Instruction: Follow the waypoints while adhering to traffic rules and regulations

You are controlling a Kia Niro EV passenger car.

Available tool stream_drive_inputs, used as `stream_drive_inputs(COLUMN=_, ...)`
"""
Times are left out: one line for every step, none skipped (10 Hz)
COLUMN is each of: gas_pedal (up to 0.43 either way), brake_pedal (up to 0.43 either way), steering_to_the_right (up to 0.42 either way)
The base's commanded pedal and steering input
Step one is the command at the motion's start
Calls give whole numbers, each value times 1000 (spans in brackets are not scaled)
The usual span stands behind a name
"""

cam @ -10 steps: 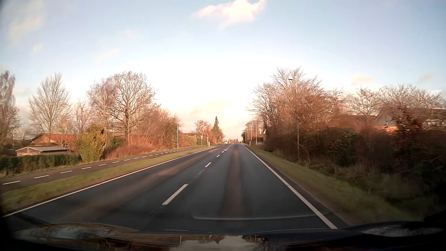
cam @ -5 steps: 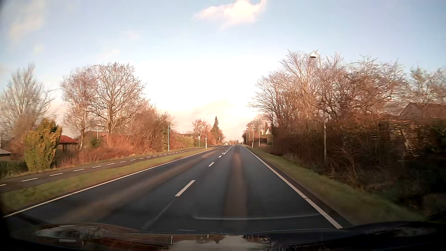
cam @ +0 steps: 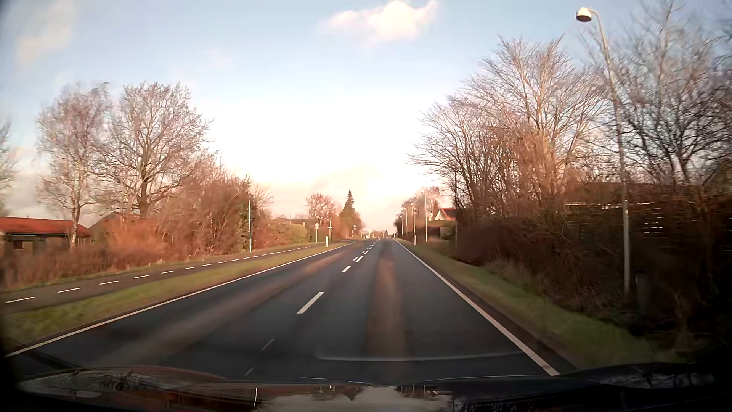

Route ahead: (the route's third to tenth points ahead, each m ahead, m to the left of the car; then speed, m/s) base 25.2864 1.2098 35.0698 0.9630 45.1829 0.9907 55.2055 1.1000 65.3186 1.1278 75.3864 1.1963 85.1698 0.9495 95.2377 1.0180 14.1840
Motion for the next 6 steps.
stream_drive_inputs(gas_pedal=177, brake_pedal=0, steering_to_the_right=8)
stream_drive_inputs(gas_pedal=177, brake_pedal=0, steering_to_the_right=8)
stream_drive_inputs(gas_pedal=177, brake_pedal=0, steering_to_the_right=8)
stream_drive_inputs(gas_pedal=177, brake_pedal=0, steering_to_the_right=7)
stream_drive_inputs(gas_pedal=177, brake_pedal=0, steering_to_the_right=6)
stream_drive_inputs(gas_pedal=177, brake_pedal=0, steering_to_the_right=5)
